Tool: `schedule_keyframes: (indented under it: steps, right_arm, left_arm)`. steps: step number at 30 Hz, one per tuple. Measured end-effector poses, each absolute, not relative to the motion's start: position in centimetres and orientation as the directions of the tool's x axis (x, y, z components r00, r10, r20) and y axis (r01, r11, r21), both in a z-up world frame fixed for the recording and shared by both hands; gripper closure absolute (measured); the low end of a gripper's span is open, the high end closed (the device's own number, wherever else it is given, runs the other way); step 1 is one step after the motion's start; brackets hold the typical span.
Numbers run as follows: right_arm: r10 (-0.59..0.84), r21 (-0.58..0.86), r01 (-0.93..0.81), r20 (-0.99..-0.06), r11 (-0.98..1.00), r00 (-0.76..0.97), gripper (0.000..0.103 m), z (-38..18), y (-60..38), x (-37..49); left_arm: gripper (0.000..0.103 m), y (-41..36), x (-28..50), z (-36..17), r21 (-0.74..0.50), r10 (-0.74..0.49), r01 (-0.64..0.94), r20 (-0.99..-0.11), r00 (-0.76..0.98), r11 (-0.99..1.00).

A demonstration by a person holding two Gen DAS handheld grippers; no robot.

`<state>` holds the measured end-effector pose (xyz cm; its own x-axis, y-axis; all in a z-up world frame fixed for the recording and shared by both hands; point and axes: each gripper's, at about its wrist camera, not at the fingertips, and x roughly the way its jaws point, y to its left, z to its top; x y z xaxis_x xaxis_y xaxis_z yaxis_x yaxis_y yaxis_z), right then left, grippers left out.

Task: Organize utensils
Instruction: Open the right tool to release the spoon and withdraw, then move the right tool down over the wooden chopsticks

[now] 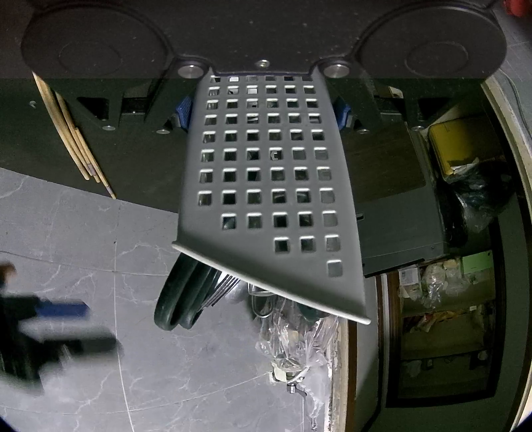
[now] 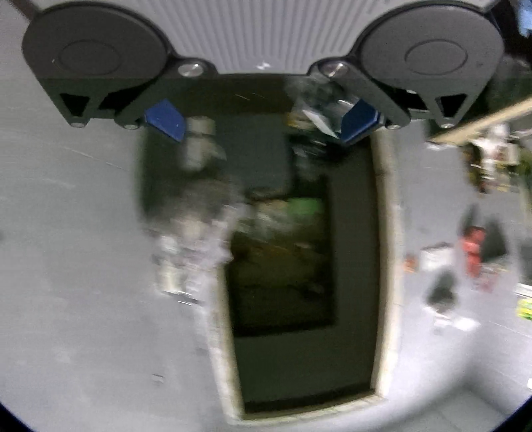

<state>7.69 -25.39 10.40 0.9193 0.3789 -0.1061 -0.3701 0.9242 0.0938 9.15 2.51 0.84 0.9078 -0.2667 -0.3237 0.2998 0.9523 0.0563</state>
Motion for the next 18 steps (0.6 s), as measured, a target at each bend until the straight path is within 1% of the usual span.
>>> schedule_keyframes:
  steps: [2,5,10,14,18]
  right_arm:
    - [0.301,0.069,-0.293,-0.177,0.954,0.937,0.0,9.4,-26.8,7.6]
    - [0.222,0.047,-0.217,-0.275,0.975,0.936,0.0,7.6,-28.0,7.3]
    - [0.169,0.027,-0.175,-0.429,0.984,0.887,0.0,4.7,-28.5,6.6]
    - [0.161,0.029,-0.173,-0.542,0.984,0.825,0.0,2.6,-28.5,6.7]
    - [0.122,0.024,-0.135,-0.595,0.991,0.794,0.0,1.2,-28.7,6.5]
  left_arm:
    - [0.027,2.5,9.2,0.9,0.056,-0.267,0.3,-0.323,0.908,0.952]
    - [0.027,2.6,9.1,0.9,0.056,-0.267,0.3,-0.324,0.908,0.952]
    - [0.027,2.5,9.2,0.9,0.057,-0.266,0.299,-0.323,0.908,0.952]
    - [0.027,2.6,9.1,0.9,0.056,-0.267,0.3,-0.323,0.908,0.952]
    - [0.027,2.6,9.2,0.9,0.057,-0.266,0.299,-0.323,0.908,0.952]
